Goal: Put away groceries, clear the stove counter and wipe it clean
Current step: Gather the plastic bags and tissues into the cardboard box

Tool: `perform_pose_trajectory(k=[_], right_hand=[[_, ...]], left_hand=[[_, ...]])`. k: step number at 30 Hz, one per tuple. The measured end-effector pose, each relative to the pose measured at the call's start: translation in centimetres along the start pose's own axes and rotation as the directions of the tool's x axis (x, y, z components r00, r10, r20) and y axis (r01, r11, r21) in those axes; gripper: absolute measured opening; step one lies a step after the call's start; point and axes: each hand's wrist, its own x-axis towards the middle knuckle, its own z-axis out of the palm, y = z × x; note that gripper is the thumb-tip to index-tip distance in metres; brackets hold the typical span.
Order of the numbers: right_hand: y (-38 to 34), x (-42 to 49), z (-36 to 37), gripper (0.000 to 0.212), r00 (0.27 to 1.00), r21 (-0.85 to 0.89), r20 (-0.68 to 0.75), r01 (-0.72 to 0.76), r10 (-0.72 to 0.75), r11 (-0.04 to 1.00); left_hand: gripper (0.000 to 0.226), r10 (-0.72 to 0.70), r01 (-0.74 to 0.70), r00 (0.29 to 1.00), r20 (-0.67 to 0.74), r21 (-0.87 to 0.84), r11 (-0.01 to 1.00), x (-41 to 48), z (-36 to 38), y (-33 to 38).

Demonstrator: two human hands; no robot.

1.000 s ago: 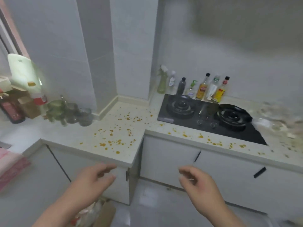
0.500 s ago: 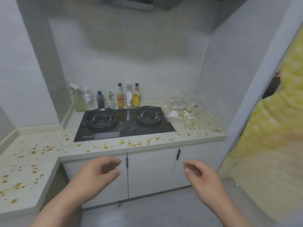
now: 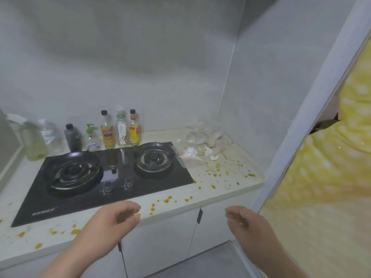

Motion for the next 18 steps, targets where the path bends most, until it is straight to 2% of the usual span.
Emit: perform_pose_trajectory(k=[9, 18], right_hand=[[1.4, 8.2, -3.0, 0.028, 0.995, -0.037, -0.059, -0.076, 0.074, 0.996], [5.8, 18.8, -5.9, 0.029, 0.998, -0.006, -0.027, -0.061, 0.061, 0.998]], left_hand=[[0.018, 0.036, -0.045, 0.991, 0.130, 0.073, 0.996, 11.0, 3.6, 2.9], [0.021, 0.018, -0.021, 0.995, 0.101, 0.031, 0.999, 20.8, 9.1, 5.5]])
